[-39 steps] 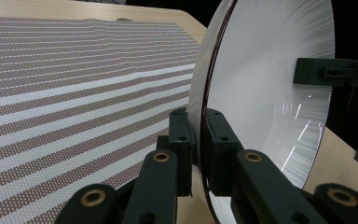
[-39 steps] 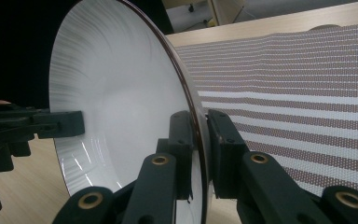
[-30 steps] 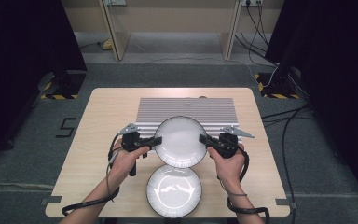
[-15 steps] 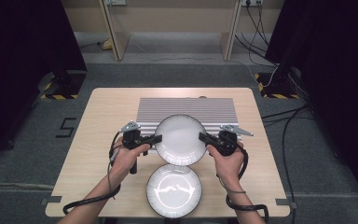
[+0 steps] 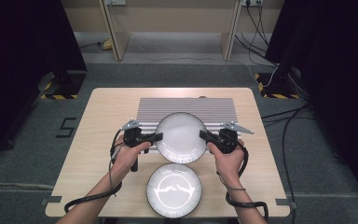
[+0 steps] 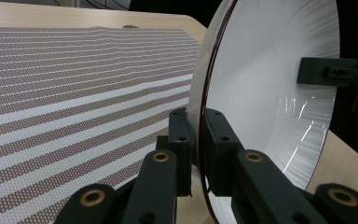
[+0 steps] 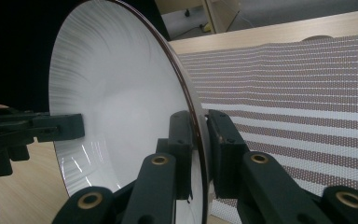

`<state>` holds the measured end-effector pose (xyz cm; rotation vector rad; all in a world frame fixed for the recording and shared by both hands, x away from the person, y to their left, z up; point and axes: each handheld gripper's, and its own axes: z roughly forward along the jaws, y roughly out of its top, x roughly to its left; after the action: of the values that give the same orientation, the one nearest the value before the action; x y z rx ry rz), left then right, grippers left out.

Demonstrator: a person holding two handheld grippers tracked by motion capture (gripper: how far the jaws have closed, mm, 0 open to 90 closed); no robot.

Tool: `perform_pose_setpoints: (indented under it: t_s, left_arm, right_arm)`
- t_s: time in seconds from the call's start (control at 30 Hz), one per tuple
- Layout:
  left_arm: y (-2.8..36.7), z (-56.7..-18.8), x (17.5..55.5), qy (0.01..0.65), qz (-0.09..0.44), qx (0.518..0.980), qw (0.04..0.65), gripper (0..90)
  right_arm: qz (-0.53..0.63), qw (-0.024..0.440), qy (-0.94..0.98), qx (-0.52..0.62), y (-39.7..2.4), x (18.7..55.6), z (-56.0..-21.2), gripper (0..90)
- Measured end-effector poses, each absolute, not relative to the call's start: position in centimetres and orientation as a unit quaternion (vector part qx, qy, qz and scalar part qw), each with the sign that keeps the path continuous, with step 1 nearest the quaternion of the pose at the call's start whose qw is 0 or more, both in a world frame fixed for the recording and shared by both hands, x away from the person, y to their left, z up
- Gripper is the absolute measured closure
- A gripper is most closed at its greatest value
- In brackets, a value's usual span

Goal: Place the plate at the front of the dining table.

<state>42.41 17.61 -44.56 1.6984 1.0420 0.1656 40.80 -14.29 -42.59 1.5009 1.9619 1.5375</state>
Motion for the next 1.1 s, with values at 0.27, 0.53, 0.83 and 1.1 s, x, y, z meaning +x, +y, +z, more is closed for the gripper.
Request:
perform_pose_setpoints:
  t_s: [0.27, 0.53, 0.83, 1.1]
  left_arm:
    - [17.5, -44.5, 42.7, 0.44, 0.069, 0.714, 0.54, 81.9]
    - [17.3, -44.4, 43.1, 0.441, 0.07, 0.714, 0.539, 81.8]
    - [17.2, -44.4, 43.5, 0.442, 0.071, 0.715, 0.537, 81.8]
    - [17.2, -44.3, 43.8, 0.443, 0.072, 0.715, 0.536, 81.6]
  right_arm:
    - [0.525, 0.116, 0.669, 0.514, -14.3, 41.1, -42.6, 80.5]
    - [0.524, 0.12, 0.668, 0.514, -14.4, 41.4, -42.5, 80.4]
    - [0.523, 0.12, 0.667, 0.516, -14.5, 41.7, -42.6, 80.4]
    - [0.524, 0.122, 0.667, 0.516, -14.5, 42.0, -42.5, 80.4]
